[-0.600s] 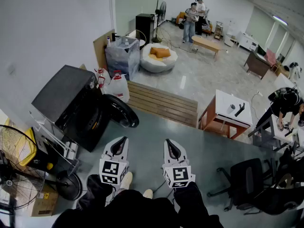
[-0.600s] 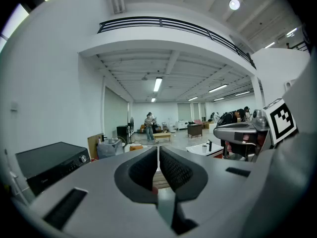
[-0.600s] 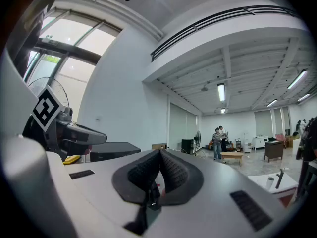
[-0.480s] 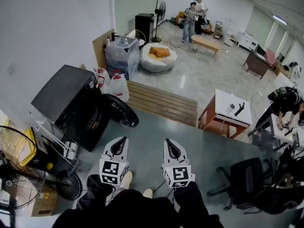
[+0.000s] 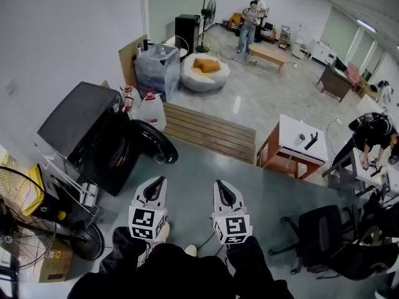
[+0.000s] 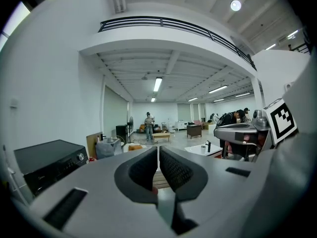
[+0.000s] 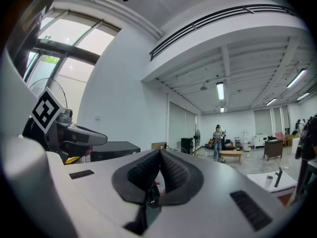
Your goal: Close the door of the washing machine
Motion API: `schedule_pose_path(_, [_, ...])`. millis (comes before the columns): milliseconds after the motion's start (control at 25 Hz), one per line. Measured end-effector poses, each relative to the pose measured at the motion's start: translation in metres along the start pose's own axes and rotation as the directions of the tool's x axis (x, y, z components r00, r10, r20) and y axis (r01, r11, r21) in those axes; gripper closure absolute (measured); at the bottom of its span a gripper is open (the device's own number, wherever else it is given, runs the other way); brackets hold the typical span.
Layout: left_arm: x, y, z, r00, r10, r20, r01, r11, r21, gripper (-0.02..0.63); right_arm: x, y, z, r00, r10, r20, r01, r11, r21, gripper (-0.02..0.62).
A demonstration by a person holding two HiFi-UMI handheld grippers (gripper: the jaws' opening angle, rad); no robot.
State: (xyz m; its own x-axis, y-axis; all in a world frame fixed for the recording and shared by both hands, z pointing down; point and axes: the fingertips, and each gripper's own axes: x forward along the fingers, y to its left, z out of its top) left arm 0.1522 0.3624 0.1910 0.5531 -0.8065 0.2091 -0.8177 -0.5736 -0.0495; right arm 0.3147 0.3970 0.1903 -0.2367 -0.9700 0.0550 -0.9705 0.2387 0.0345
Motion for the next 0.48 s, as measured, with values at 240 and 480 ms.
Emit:
schedule_pose_path(240, [0.014, -0.015, 0.001, 1.0, -0.02, -0.001, 0.02, 1.0, -0.001, 0.574, 0.001, -0.013, -0.005, 1.0, -0.003, -0.011, 0.004, 1.0, 0.008, 0.58])
schedule_pose_path(480, [0.048, -0.008, -0.001, 0.999, -0.023, -0.024, 0.023, 1.0, -0.005, 0.574, 0.031, -0.031, -0.017, 1.0, 0.007, -0.027, -0.006, 1.0, 0.029, 0.58])
